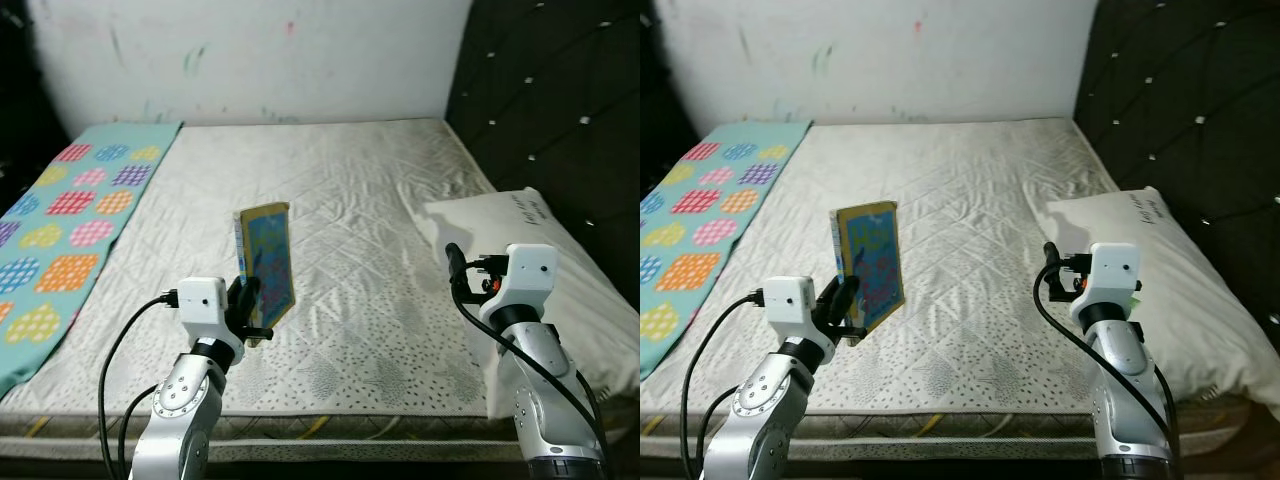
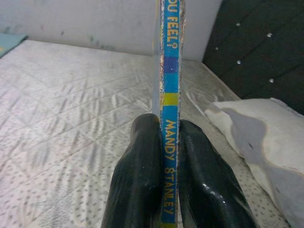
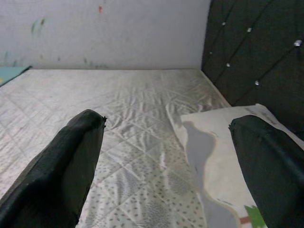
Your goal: Clean up the room
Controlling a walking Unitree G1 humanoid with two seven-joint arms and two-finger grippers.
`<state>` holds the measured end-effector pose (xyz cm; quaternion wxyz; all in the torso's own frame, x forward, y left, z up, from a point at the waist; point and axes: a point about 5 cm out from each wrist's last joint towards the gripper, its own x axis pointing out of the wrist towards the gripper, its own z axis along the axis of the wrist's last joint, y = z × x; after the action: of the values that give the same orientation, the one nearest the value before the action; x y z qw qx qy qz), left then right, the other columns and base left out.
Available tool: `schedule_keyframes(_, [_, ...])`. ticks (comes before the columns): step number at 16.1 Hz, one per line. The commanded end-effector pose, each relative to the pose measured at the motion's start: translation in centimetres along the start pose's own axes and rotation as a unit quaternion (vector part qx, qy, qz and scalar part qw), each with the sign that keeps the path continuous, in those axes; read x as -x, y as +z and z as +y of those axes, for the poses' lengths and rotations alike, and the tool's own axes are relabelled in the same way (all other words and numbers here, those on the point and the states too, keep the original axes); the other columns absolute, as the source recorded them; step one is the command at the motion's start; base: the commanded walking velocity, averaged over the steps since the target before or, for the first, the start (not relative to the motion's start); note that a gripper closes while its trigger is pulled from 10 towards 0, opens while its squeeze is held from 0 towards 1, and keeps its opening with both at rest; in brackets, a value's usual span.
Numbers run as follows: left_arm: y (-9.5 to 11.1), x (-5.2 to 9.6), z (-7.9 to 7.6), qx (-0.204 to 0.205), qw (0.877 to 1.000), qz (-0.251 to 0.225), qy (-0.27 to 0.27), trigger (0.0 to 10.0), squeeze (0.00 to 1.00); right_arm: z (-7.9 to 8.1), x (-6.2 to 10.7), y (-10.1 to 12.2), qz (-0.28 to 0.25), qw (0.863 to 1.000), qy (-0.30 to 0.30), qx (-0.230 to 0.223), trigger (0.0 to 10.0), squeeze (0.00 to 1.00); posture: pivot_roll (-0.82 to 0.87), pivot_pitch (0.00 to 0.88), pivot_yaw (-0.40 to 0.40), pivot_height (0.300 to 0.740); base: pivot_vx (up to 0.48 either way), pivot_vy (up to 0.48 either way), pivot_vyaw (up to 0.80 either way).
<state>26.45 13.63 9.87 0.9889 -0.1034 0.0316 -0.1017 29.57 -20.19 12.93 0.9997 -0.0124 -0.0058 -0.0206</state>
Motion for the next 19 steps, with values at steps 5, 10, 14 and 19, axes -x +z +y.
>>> schedule_keyframes(5, [0.73, -0.06, 0.18, -0.006, 1.000, -0.015, -0.001, 10.0, 0.00, 0.31, -0.19, 0.14, -0.002, 1.000, 0.007, 0.000, 10.0, 0.00, -0.10, 0.001, 0.044, 0.740, 0.000, -0.227, 0.00])
schedule_keyframes(10, [0.73, -0.09, 0.18, -0.006, 1.000, -0.014, -0.001, 10.0, 0.00, 0.32, -0.13, 0.05, -0.002, 1.000, 0.006, 0.000, 10.0, 0.00, -0.10, 0.001, 0.046, 0.740, 0.000, -0.381, 0.00])
schedule_keyframes(14, [0.71, -0.11, 0.15, -0.005, 1.000, -0.014, 0.000, 10.0, 0.00, 0.31, -0.10, 0.00, 0.000, 1.000, 0.007, 0.001, 10.0, 0.00, -0.10, 0.002, 0.044, 0.740, 0.000, -0.389, 0.00])
schedule_keyframes(19, [0.72, -0.09, 0.11, 0.007, 1.000, -0.018, 0.002, 10.0, 0.00, 0.36, -0.14, -0.02, 0.000, 1.000, 0.008, 0.001, 10.0, 0.00, -0.10, 0.002, 0.042, 0.740, 0.000, -0.224, 0.00])
